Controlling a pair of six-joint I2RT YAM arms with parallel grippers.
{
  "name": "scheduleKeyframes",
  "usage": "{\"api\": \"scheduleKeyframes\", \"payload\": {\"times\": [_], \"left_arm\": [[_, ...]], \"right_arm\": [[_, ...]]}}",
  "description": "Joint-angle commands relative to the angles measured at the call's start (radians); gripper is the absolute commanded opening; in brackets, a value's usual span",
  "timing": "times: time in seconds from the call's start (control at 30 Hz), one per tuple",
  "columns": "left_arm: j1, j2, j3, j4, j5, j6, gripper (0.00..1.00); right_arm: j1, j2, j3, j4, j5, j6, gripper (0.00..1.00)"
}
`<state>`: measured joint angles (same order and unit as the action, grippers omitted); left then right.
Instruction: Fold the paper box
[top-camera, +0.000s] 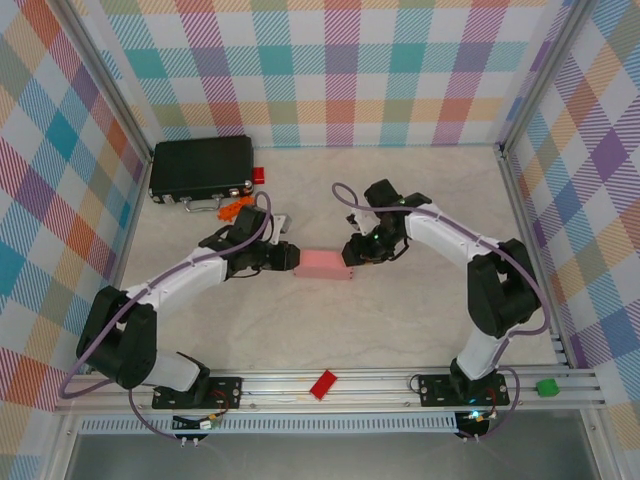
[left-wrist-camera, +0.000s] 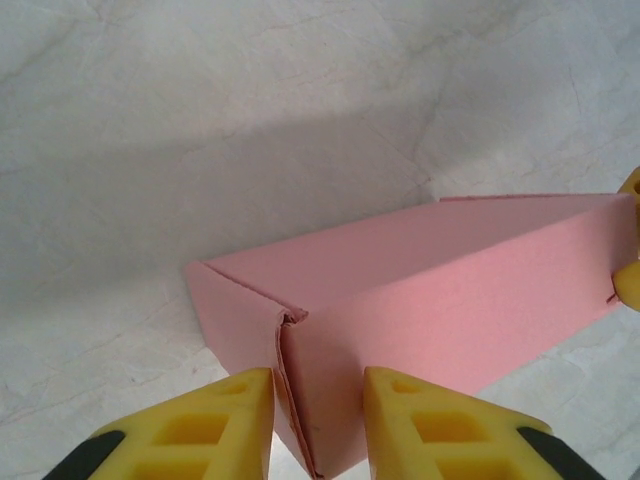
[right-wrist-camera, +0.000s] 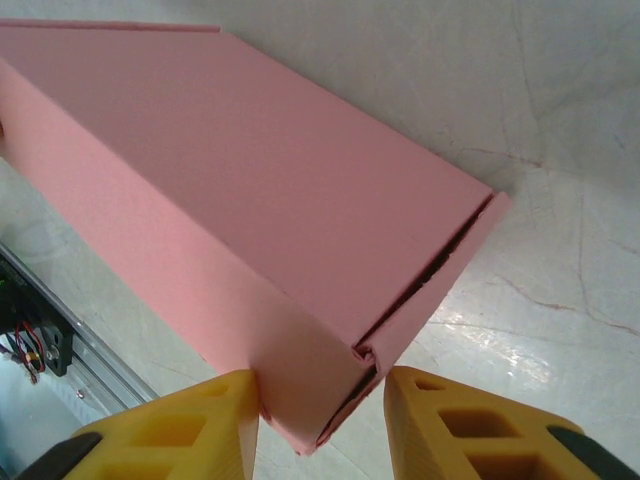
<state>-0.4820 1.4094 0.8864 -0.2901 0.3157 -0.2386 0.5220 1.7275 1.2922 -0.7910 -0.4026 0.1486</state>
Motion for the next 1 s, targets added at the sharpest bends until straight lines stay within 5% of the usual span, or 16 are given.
{"api": "scheduleKeyframes", "payload": {"times": [0.0,0.43,0.73,0.97], "left_arm": [[-0.006,-0.030,-0.055,-0.014,0.034,0.021,0.31],[-0.008,-0.100,-0.195,0.108,0.095,-0.005,0.32],[-0.007,-0.074,-0.196,0.112,-0.007,-0.047,0.38],[-0.007,-0.004,-0.170,0.142,0.016,-0.060,0.43]], "right_arm": [[0.018,-0.011,-0.062,0.023,0.050,-0.015,0.37],[0.047,-0.110,-0.206,0.156,0.074,0.012,0.34],[0.047,-0.123,-0.241,0.214,0.183,0.077,0.35],[0.047,-0.128,-0.271,0.278,0.139,0.120,0.36]]}}
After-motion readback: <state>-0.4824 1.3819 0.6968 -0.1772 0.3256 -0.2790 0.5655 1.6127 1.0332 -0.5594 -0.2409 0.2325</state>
